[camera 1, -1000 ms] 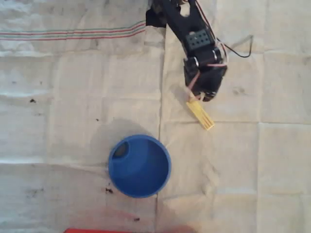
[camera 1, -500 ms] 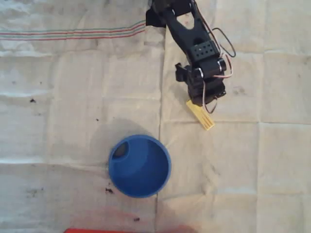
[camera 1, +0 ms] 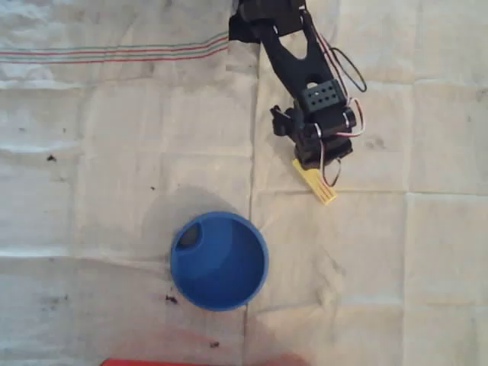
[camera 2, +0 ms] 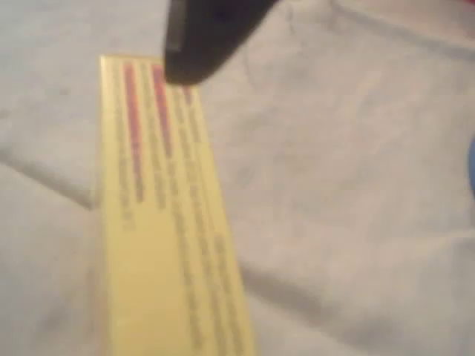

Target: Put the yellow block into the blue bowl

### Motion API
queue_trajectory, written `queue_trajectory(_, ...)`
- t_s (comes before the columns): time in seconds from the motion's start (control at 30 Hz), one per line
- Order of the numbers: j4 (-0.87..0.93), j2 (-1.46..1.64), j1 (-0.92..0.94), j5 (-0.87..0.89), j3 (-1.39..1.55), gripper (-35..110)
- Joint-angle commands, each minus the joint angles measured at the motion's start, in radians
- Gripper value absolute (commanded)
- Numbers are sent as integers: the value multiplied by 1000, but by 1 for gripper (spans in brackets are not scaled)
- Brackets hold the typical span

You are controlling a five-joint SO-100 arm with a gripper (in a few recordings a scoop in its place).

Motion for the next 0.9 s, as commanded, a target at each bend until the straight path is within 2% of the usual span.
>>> queue_trajectory(0.0, -83, 11, 38, -9, -60, 26)
queue_trajectory(0.87, -143, -118, 61, 3, -64, 26)
